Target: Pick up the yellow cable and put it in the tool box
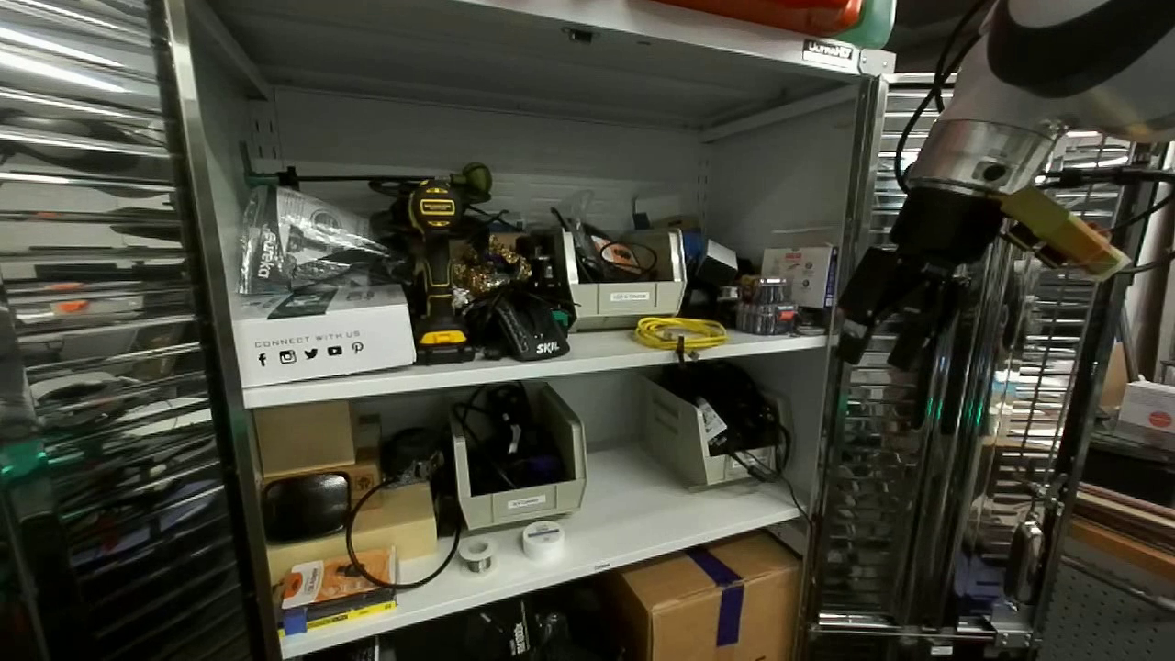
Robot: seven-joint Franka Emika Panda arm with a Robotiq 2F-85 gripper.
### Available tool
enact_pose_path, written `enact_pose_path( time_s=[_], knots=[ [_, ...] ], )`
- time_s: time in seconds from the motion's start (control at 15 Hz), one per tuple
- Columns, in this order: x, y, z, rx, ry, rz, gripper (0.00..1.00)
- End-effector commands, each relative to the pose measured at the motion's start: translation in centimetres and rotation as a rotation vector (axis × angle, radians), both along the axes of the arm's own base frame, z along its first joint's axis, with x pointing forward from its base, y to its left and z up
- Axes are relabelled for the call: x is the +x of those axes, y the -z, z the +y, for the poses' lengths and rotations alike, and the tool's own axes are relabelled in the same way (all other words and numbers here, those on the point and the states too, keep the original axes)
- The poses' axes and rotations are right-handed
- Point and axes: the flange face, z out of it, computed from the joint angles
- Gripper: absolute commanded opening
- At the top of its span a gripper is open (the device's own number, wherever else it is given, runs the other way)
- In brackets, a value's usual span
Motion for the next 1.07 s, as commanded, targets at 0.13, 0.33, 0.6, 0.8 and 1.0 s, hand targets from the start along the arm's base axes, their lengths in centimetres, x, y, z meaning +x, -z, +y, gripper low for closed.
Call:
enact_pose_path(
  time_s=[0.13, 0.33, 0.6, 0.8, 1.0],
  knots=[
    [0.2, -0.2, 0.3, -0.002, -0.008, -0.004, 1.0],
    [1.1, 0.3, 0.5, 0.007, 0.021, -0.02, 1.0],
    [4.2, 0.7, -1.8, 0.062, 0.156, -0.078, 1.0],
    [7.8, 1.2, -4.0, 0.104, 0.258, -0.1, 1.0],
    [12.6, 1.0, -5.4, 0.142, 0.324, -0.117, 1.0]
  ],
)
